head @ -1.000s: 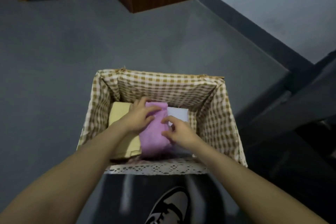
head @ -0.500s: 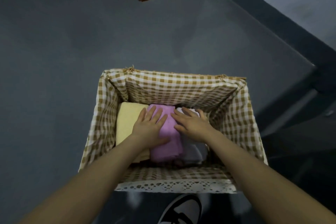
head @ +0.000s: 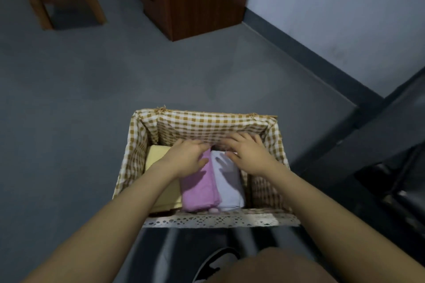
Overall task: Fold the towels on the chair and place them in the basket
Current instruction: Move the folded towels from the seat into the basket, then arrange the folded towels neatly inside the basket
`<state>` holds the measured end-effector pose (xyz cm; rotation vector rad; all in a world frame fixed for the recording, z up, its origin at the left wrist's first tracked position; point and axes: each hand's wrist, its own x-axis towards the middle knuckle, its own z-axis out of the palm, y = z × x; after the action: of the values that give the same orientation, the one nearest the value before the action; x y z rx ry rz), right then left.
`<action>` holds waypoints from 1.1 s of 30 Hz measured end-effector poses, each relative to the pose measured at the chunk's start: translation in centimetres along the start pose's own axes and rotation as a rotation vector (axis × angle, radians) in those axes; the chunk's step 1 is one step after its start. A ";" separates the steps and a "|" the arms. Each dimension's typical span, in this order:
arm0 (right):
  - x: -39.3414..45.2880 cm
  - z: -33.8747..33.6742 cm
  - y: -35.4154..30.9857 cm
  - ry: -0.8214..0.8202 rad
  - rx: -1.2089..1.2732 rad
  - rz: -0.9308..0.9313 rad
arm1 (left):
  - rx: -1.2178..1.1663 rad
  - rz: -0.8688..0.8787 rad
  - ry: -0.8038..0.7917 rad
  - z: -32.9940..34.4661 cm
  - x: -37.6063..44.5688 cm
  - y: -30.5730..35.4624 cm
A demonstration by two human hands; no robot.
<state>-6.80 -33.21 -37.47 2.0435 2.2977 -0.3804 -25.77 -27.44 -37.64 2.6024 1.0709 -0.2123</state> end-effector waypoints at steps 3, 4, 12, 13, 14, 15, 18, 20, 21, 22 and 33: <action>-2.2 -4.3 -0.2 0.137 -0.030 0.022 | 0.036 -0.001 0.136 -3.5 -1.2 1.9; -3.1 -5.8 -0.2 0.195 -0.021 0.035 | 0.031 0.003 0.189 -4.8 -1.5 2.7; -15.6 -17.5 2.1 0.740 0.027 0.196 | -0.036 0.232 0.549 -15.5 -3.9 14.5; -17.6 -18.5 2.9 0.796 0.033 0.237 | -0.044 0.271 0.577 -16.5 -4.0 16.4; -19.7 -19.4 3.7 0.835 0.035 0.284 | -0.048 0.309 0.596 -17.4 -3.9 18.4; -21.9 -20.2 4.6 0.861 0.033 0.332 | -0.049 0.351 0.608 -18.2 -3.7 20.6; -28.3 -21.6 7.2 0.919 0.032 0.455 | -0.066 0.507 0.610 -19.6 -3.0 27.5; -32.6 -21.9 9.0 0.954 0.024 0.555 | -0.069 0.606 0.593 -19.8 -2.4 32.3; -34.9 -21.8 9.9 0.969 0.023 0.617 | -0.064 0.653 0.582 -19.6 -2.2 34.9; -37.3 -21.5 10.8 0.987 0.029 0.684 | -0.064 0.703 0.566 -19.4 -2.0 37.4; -60.6 -16.0 18.7 1.089 0.030 1.271 | -0.083 1.128 0.314 -12.5 -2.8 63.2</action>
<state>21.47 -86.90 -13.04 3.5623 0.5168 0.9247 17.03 -67.28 -10.41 2.7612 -0.4196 0.4941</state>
